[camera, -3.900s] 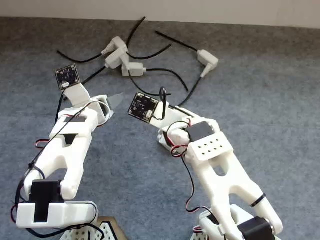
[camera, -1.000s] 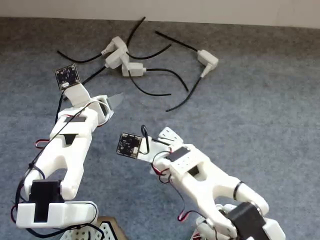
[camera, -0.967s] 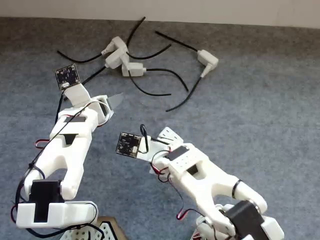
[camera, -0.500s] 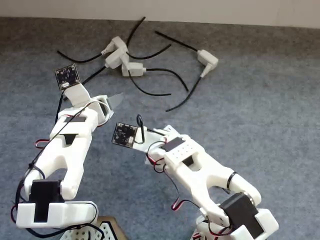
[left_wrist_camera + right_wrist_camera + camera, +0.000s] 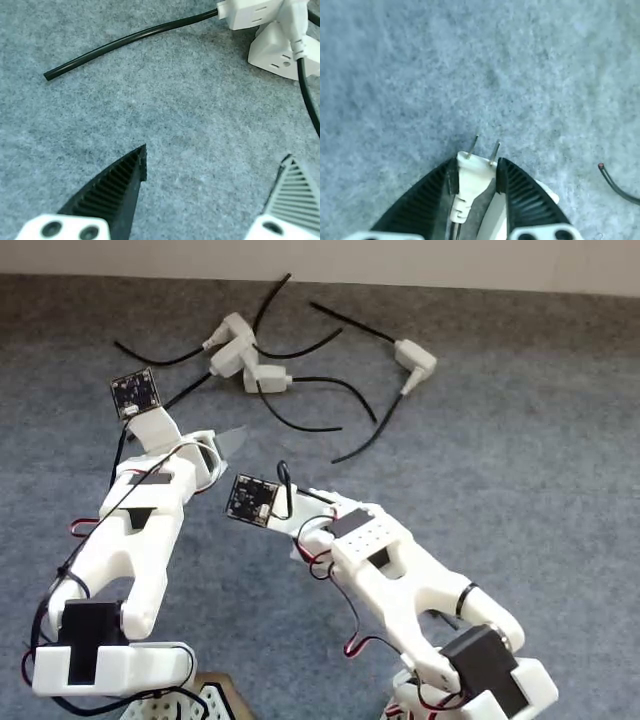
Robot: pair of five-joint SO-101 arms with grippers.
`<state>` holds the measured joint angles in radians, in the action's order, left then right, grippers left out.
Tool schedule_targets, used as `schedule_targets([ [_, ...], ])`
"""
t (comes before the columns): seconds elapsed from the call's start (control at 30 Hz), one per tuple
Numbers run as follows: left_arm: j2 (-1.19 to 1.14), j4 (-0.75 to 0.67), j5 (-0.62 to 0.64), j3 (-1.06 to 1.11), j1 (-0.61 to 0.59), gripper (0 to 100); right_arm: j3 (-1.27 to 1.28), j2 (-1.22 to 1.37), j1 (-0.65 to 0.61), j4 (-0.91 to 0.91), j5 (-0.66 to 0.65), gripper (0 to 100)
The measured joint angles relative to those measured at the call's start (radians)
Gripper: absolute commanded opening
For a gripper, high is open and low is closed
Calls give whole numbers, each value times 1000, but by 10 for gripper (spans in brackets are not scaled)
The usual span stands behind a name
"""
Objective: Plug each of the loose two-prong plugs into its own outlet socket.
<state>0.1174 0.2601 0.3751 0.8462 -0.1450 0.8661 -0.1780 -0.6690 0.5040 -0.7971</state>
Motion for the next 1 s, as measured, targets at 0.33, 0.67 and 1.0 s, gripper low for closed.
schedule_targets([
  [0.33, 0, 0, 0, 0, 0, 396, -3, 98, 12, 12, 2, 59],
  [0.67, 0, 0, 0, 0, 0, 396, -158, 17, 12, 394, 0, 58],
  [1.0, 0, 0, 0, 0, 0, 396, -239, -241, 302, 629, 0, 58],
])
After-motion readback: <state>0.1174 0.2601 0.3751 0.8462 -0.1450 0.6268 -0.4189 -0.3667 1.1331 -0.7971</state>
